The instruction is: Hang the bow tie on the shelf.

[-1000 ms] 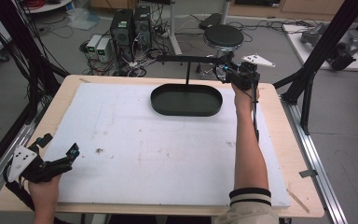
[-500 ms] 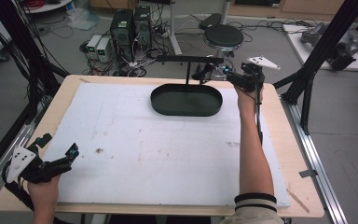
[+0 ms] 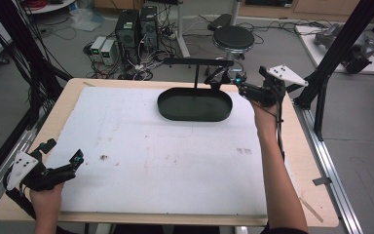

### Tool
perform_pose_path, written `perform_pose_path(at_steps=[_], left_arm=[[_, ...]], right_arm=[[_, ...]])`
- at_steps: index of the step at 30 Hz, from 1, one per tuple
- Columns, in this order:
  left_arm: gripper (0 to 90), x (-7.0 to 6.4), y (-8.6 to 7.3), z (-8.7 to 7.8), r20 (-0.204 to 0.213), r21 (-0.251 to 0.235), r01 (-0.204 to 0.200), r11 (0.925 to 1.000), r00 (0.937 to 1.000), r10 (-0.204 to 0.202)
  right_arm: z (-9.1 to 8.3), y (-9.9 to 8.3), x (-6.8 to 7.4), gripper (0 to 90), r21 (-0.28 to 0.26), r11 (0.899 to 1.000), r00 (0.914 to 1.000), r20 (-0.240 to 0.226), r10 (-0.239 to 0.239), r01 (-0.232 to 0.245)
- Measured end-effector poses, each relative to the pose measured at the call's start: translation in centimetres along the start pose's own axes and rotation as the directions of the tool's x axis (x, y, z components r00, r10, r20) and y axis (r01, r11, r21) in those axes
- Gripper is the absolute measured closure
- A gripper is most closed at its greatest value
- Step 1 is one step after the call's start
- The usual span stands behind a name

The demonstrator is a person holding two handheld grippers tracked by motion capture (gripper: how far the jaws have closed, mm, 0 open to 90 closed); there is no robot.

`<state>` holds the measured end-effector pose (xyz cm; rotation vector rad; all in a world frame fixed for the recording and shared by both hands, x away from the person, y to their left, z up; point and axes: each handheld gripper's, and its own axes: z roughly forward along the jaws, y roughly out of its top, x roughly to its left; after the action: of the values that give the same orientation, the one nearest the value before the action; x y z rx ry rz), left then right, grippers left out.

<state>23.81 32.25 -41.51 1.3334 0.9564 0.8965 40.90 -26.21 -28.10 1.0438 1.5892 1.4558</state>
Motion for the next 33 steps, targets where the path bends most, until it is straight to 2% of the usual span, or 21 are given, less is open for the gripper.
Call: perform_pose_path(at_steps=[7,8,10,11,12,13,14,16,17,19,20,23,26,33], left_arm=[[2.5,-0.1,0.0,0.0,-0.004,-0.004,-0.005,1.0,1.0,0.005],[2.5,-0.1,0.0,0.0,-0.004,-0.002,-0.008,1.0,1.0,0.008],[2.5,-0.1,-0.1,0.0,-0.005,0.0,-0.01,1.0,0.9999,0.01],[2.5,-0.1,-0.1,0.1,-0.007,0.0,-0.009,1.0,0.9999,0.009],[2.5,-0.1,-0.2,0.1,-0.008,0.0,-0.01,0.9999,0.9999,0.01],[2.5,0.0,-0.2,0.1,-0.007,0.004,-0.013,0.9999,0.9999,0.013],[2.5,-0.1,-0.2,0.1,-0.009,0.004,-0.013,0.9999,0.9999,0.014],[2.5,-0.1,-0.3,0.1,-0.011,0.006,-0.017,0.9998,0.9998,0.017],[2.5,-0.1,-0.3,0.1,-0.011,0.007,-0.018,0.9998,0.9998,0.018],[2.5,-0.1,-0.3,0.0,-0.012,0.005,-0.024,0.9997,0.9996,0.024],[2.5,-0.1,-0.3,0.0,-0.011,0.004,-0.024,0.9997,0.9996,0.024],[2.5,-0.2,-0.3,0.0,-0.013,0.004,-0.021,0.9998,0.9997,0.021],[2.5,-0.3,-0.4,0.1,-0.012,0.011,-0.026,0.9996,0.9996,0.026],[2.5,-0.3,-0.5,0.0,-0.018,0.009,-0.033,0.9994,0.9993,0.034]], right_arm=[[-5.3,-1.8,0.8,10.9,-0.058,0.997,0.9988,-0.019,-0.045,0.044],[-6.8,-2.4,0.8,10.9,-0.078,0.996,0.9985,-0.02,-0.052,0.05],[-8.2,-3.1,0.9,10.9,-0.088,0.995,0.9989,-0.016,-0.043,0.041],[-8.2,-3.1,0.9,10.9,-0.088,0.995,0.9989,-0.016,-0.043,0.041],[-9.6,-4.0,0.9,10.9,-0.106,0.994,0.9995,-0.007,-0.031,0.03],[-10.3,-4.5,1.0,10.9,-0.109,0.994,0.9996,-0.004,-0.027,0.027],[-10.3,-4.5,1.0,10.9,-0.109,0.994,0.9996,-0.004,-0.027,0.027],[-12.2,-5.9,1.0,10.9,-0.111,0.993,0.9991,0.026,-0.032,0.035],[-12.2,-5.9,1.0,10.9,-0.111,0.993,0.9991,0.026,-0.032,0.035],[-13.2,-6.9,0.8,10.9,-0.127,0.992,0.9994,0.031,-0.013,0.016],[-14.1,-8.0,0.5,10.9,-0.138,0.99,0.9992,0.038,0.012,-0.007],[-15.0,-9.4,0.4,10.9,-0.145,0.989,0.9973,0.062,0.04,-0.031],[-15.5,-10.9,0.5,10.9,-0.162,0.986,0.9951,0.089,0.043,-0.028],[-16.1,-13.3,1.2,10.9,-0.154,0.987,0.9968,0.066,0.045,-0.035]])
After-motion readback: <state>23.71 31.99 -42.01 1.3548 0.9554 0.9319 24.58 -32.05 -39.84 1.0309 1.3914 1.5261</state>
